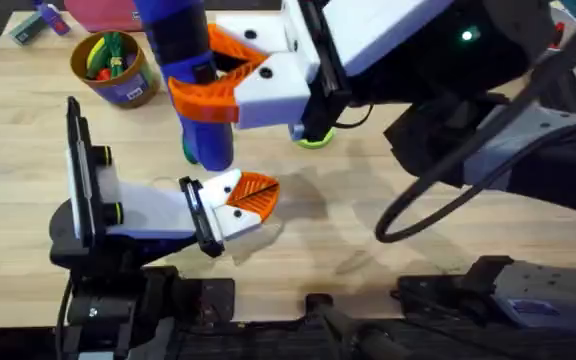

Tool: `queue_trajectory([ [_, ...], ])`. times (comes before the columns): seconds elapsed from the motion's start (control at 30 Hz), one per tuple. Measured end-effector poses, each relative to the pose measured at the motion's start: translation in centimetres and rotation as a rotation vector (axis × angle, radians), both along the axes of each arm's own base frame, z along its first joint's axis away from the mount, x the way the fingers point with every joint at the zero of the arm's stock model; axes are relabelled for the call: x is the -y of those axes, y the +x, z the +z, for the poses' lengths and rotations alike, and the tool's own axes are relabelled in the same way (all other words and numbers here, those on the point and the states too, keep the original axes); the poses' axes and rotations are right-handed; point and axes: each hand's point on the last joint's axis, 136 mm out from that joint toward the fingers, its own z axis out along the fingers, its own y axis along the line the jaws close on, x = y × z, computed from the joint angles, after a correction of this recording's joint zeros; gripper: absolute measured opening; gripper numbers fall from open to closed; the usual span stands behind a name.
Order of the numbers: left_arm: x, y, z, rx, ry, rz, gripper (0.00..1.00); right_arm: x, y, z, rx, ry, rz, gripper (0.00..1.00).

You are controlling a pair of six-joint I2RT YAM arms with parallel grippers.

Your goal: Pick up the gripper from the table and insert it into the empty holder that is missing its gripper. Then pick up a screw, insert it into the mounting hole, and use the screwdriver to tighten it. Finally, clean up the table by picking up the vegetable and placing it into the bucket.

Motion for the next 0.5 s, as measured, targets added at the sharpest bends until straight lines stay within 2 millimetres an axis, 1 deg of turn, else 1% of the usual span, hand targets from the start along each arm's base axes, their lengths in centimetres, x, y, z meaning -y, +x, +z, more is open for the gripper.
queue_trajectory([
  [0.1,0.00,0.00,0.00,0.000,0.000,0.000,0.011,-0.06,-0.04,-0.37,-0.011,-0.014,0.006,0.025],
  [0.5,0.00,0.00,0.00,0.000,0.000,0.000,0.011,-0.04,-0.51,-0.69,-0.006,-0.027,0.034,0.025],
])
